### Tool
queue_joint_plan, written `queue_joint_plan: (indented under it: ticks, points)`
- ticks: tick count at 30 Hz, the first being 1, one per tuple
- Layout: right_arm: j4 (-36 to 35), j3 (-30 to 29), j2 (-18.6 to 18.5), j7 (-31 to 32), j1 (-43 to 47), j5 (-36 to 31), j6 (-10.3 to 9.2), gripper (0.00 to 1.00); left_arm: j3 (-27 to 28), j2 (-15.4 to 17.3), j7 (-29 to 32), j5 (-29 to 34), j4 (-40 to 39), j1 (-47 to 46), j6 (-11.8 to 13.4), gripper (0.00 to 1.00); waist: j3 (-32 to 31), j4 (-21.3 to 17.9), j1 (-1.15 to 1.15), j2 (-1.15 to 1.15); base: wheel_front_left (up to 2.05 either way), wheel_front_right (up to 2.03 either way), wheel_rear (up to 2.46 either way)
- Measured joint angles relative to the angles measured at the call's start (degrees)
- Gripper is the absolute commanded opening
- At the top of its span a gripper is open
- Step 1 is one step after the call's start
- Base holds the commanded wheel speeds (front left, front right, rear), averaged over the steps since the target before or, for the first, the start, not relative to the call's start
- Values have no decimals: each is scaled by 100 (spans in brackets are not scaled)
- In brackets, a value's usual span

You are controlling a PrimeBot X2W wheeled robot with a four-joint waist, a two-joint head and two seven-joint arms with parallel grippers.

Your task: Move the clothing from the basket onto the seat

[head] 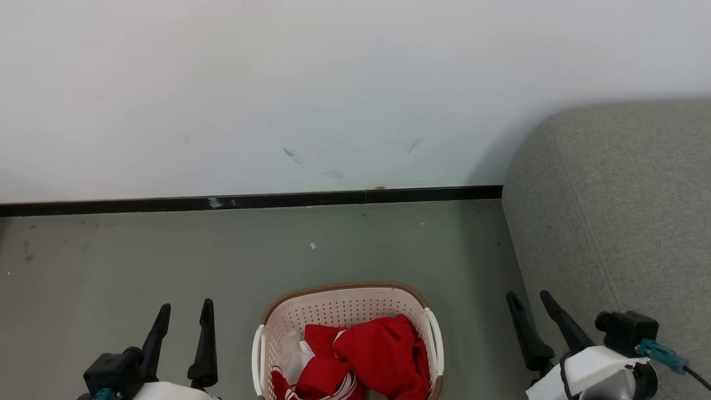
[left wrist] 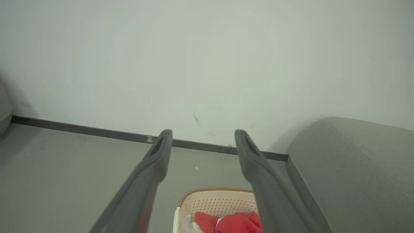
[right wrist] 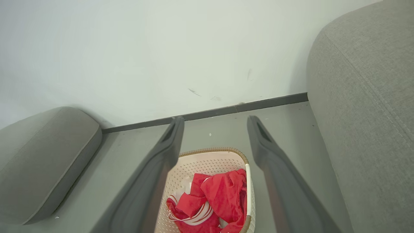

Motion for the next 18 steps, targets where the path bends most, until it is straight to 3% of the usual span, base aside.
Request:
queue_joint_plan:
  ticks: [18]
  points:
    - [-2,133,68,-243,1,-1745,1,100,-154,-14,-357,1199,-53,90,180,100,-60,11,-1,0,0,0,0]
